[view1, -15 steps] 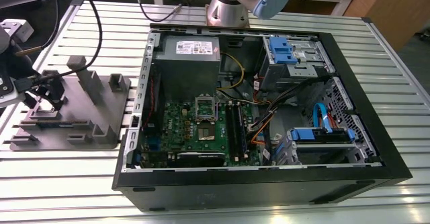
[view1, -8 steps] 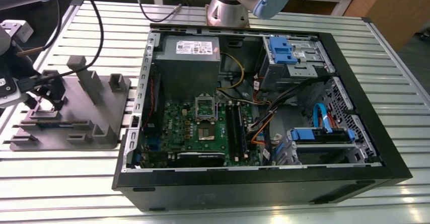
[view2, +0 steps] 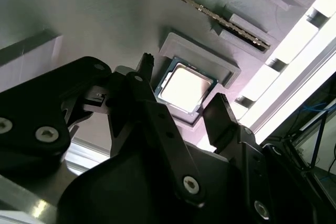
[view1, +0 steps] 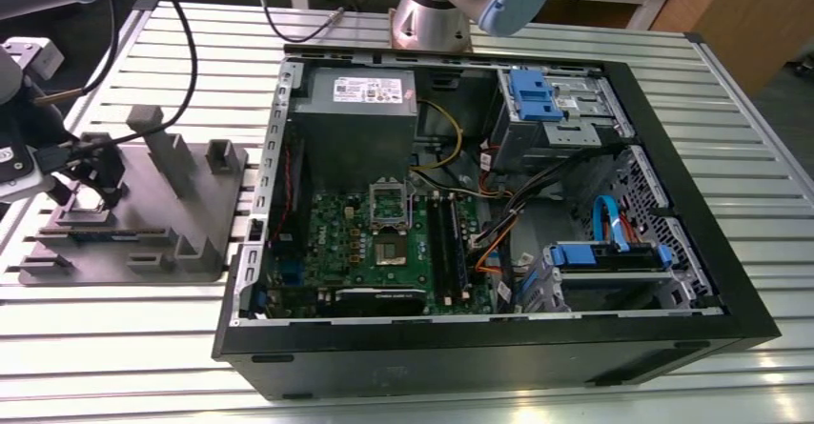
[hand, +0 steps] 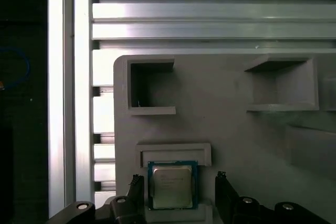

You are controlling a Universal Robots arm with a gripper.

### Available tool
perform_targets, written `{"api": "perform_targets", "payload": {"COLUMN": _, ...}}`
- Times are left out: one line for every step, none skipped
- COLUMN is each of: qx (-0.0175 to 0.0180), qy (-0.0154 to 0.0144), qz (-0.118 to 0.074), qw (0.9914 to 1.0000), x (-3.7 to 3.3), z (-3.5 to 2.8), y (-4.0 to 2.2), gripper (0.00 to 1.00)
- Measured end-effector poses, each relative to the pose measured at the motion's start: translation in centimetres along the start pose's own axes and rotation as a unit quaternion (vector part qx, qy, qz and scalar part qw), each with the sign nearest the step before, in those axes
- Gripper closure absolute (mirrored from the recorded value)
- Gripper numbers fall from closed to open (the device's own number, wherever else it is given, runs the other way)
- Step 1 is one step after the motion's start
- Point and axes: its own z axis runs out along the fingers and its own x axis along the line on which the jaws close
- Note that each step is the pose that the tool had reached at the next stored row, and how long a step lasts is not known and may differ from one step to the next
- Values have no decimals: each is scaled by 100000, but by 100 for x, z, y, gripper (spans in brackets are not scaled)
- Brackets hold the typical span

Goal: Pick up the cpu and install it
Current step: 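Pick up the cpu and move it towards the insertion slot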

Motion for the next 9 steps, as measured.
{"api": "perform_targets", "payload": {"qx": 3, "qy": 8, "qz": 1, "qw": 100000, "x": 6, "z": 2, "y": 5, "gripper": 35}}
{"api": "perform_targets", "payload": {"qx": 5, "qy": 9, "qz": 1, "qw": 100000, "x": 13, "z": 6, "y": 8, "gripper": 35}}
{"api": "perform_targets", "payload": {"qx": 2, "qy": 4, "qz": 0, "qw": 100000, "x": 20, "z": 11, "y": 10, "gripper": 35}}
{"api": "perform_targets", "payload": {"qx": -4, "qy": -4, "qz": -3, "qw": 100000, "x": 23, "z": 17, "y": 11, "gripper": 35}}
{"api": "perform_targets", "payload": {"qx": -7, "qy": -10, "qz": -18, "qw": 100000, "x": 25, "z": 24, "y": 10, "gripper": 35}}
{"api": "perform_targets", "payload": {"qx": -5, "qy": -3, "qz": -35, "qw": 100000, "x": 25, "z": 30, "y": 10, "gripper": 35}}
{"api": "perform_targets", "payload": {"qx": -2, "qy": 1, "qz": -46, "qw": 100000, "x": 26, "z": 36, "y": 10, "gripper": 35}}
{"api": "perform_targets", "payload": {"qx": 0, "qy": 3, "qz": -55, "qw": 100000, "x": 27, "z": 41, "y": 10, "gripper": 35}}
{"api": "perform_targets", "payload": {"qx": 4, "qy": 12, "qz": -54, "qw": 100000, "x": 27, "z": 43, "y": 10, "gripper": 35}}
